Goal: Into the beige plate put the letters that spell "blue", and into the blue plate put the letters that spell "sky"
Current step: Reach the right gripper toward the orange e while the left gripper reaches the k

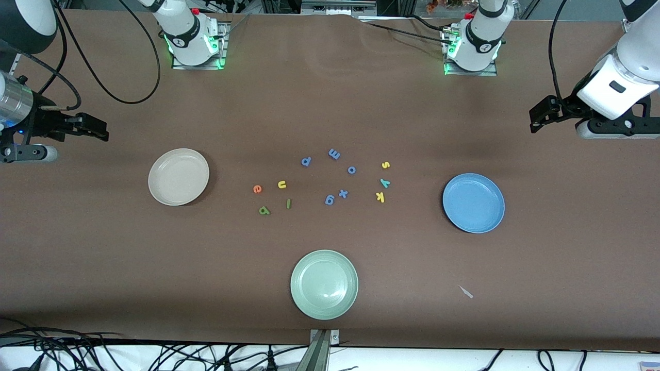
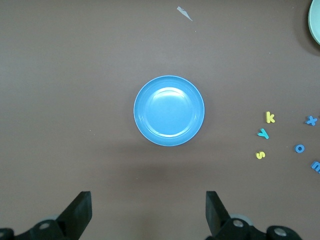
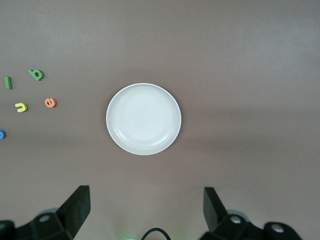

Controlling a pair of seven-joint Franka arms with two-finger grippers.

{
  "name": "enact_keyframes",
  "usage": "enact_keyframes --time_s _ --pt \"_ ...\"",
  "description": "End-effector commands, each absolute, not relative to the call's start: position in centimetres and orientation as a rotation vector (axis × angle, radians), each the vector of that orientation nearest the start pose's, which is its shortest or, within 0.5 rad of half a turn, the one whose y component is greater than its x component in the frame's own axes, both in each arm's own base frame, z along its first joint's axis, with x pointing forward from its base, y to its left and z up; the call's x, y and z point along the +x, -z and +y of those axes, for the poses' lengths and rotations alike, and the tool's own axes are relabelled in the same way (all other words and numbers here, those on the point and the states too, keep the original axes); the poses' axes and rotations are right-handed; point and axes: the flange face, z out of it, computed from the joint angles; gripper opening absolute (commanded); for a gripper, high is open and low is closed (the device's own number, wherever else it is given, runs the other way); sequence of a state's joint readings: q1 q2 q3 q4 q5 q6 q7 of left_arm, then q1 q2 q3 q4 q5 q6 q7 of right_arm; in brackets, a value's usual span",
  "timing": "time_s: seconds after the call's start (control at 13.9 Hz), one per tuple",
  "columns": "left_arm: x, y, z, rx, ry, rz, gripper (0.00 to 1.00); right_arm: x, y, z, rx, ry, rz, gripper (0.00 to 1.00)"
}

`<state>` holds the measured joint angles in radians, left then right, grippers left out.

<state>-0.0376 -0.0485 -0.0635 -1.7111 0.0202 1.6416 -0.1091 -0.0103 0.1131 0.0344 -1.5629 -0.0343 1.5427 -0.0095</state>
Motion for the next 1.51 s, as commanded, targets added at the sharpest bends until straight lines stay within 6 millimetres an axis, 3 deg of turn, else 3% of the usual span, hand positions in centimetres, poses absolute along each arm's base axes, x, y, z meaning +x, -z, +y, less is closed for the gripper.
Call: enact_keyframes --time_s 0.0,0.14,0.36,0.5,0.65,0.79,1.01,1.44 --pt "53.8 -58.7 -5.5 -3.113 -0.056 0.024 1.00 58.1 -56.4 0.8 -3.168 -0.216 -0.053 1.00" --pt "54.0 -58.4 -5.5 -3.112 -0.065 0.005 1.00 58.1 -56.4 0.8 -3.168 -0.214 -0.053 1.00" --pt "55.2 -54.5 -6.6 -3.099 -0.199 0.040 1.00 58.2 -56.4 0.9 -3.167 -0.199 -0.053 1.00" --pt "55.2 -54.3 -6.5 -3.097 -0.216 0.037 1.00 58.4 -56.3 1.0 -3.168 -0.187 -0.056 1.00" --pt "55.6 -52.4 -6.6 -3.088 -0.289 0.049 1.00 59.2 -55.4 1.2 -3.166 -0.170 -0.071 1.00" --pt "56.4 -50.4 -7.3 -3.081 -0.346 0.071 1.00 60.2 -53.9 3.1 -3.164 -0.174 -0.116 1.00" --pt "59.6 -48.5 -10.3 -3.082 -0.353 0.122 1.00 61.9 -50.4 7.0 -3.152 -0.170 -0.204 1.00" --pt "64.0 -41.4 -16.1 -3.083 -0.379 0.098 1.00 64.8 -39.5 14.5 -3.059 -0.203 -0.288 1.00"
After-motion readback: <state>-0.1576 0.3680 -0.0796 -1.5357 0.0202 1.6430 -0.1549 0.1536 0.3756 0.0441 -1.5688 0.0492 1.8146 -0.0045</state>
